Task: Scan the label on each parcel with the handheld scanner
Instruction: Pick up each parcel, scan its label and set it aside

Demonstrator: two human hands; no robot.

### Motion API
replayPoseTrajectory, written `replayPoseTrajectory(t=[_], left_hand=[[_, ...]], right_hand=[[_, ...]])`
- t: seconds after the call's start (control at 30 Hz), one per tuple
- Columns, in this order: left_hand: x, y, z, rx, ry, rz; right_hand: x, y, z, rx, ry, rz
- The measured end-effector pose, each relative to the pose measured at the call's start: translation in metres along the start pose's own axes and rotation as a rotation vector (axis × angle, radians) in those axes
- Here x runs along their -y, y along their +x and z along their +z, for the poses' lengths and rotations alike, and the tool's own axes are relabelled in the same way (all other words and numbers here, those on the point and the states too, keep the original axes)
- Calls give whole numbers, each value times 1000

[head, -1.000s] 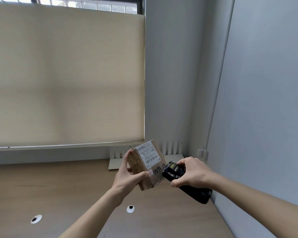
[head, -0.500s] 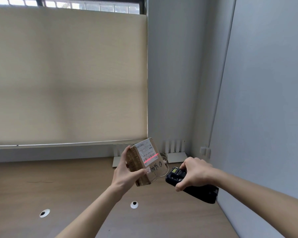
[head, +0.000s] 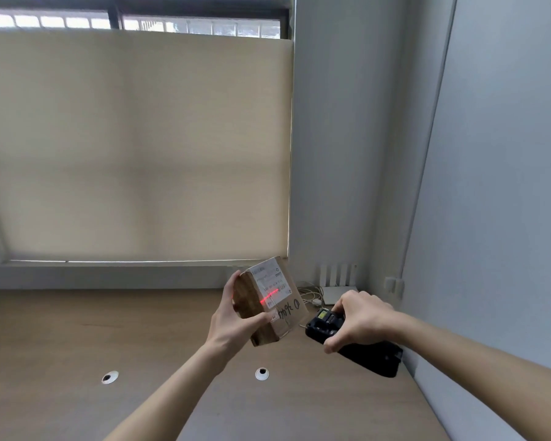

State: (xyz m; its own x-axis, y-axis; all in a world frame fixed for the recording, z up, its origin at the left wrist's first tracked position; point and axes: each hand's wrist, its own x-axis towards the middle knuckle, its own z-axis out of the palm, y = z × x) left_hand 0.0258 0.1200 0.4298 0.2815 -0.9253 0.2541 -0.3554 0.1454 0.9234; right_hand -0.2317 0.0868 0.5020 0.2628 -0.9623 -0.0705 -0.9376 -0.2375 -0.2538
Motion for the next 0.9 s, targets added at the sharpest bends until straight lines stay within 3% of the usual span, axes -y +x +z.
replayPoseTrajectory(t=[0.5, 0.73, 0.9], left_hand=[[18, -74, -120, -160, -79, -36], [34, -131, -243, -330, -122, -88], [51, -196, -361, -455, -163, -141]], right_hand=[[106, -29, 28, 68, -21, -157], [235, -42, 56, 123, -11, -328], [357, -72, 96, 255, 172, -501]])
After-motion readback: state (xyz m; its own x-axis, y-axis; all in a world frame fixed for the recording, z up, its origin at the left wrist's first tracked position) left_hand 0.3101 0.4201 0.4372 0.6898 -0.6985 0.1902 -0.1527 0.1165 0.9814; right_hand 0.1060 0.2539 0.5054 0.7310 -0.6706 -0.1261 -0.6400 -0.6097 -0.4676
